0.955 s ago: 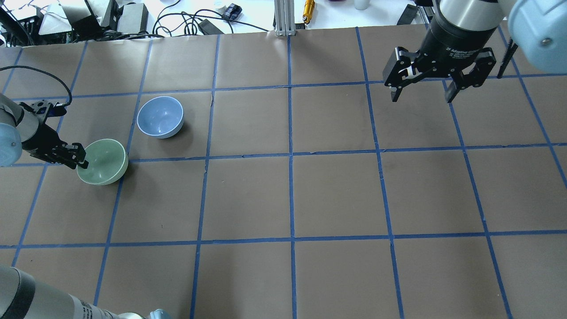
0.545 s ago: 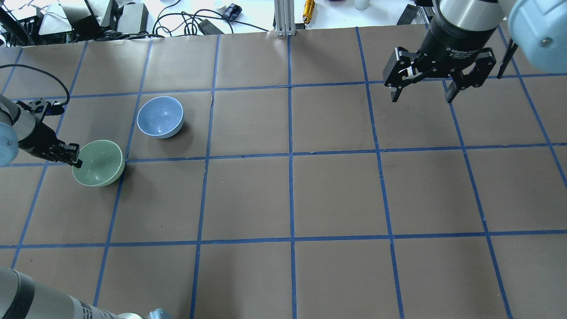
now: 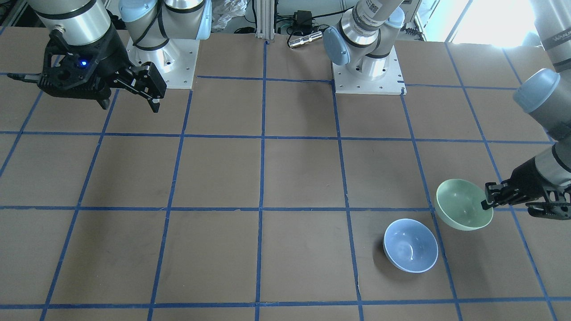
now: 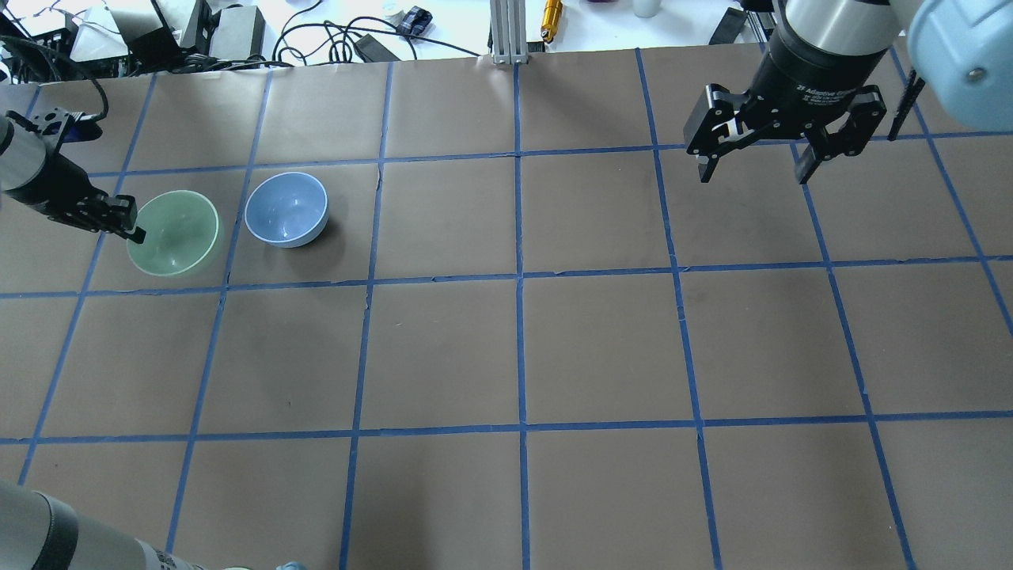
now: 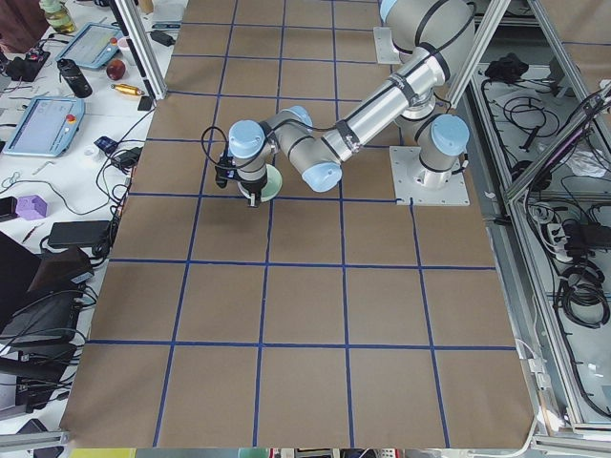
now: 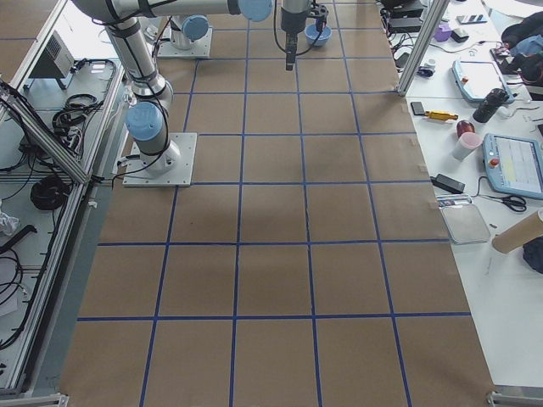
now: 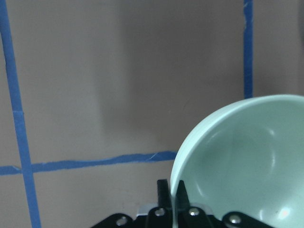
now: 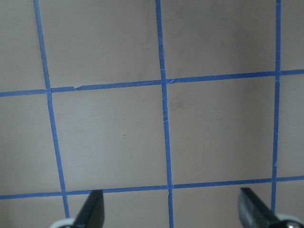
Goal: Stack green bowl on blue bowl
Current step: 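Lift the green bowl and carry it over the light blue bowl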
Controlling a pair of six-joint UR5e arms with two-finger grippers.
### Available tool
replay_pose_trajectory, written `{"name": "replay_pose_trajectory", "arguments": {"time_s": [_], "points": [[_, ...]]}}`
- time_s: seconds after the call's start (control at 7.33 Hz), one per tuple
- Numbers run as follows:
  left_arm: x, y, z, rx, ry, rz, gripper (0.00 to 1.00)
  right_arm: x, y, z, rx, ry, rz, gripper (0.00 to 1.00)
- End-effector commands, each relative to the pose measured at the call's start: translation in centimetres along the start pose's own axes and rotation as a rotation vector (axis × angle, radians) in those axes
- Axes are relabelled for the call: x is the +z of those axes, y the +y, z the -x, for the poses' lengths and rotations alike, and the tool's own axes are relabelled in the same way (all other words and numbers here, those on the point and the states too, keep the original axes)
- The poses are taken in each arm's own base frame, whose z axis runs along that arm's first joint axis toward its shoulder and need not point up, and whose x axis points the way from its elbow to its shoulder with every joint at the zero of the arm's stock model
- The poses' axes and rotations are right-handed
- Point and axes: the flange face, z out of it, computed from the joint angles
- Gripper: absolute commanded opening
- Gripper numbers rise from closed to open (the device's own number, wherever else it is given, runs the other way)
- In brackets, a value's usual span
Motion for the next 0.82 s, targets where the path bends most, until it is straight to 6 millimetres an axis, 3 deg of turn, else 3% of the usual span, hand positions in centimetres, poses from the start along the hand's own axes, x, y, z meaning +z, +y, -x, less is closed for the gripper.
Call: {"name": "replay_pose_trajectory", "arguments": {"time_s": [0.0,0.41,0.68], "points": [[-0.4,-4.2,-5.9,-0.053,0.000,-0.011,0.00,0.1,0.0,0.0,0.000,0.000,0.002,1.00],[2.3,-7.7,-7.2,-0.134,0.008,0.015,0.00,0.0,0.0,0.0,0.000,0.000,0.000,1.00],[3.2,-8.0,-9.6,-0.129,0.023,0.061,0.00,0.0,0.0,0.0,0.000,0.000,0.000,1.00]]}}
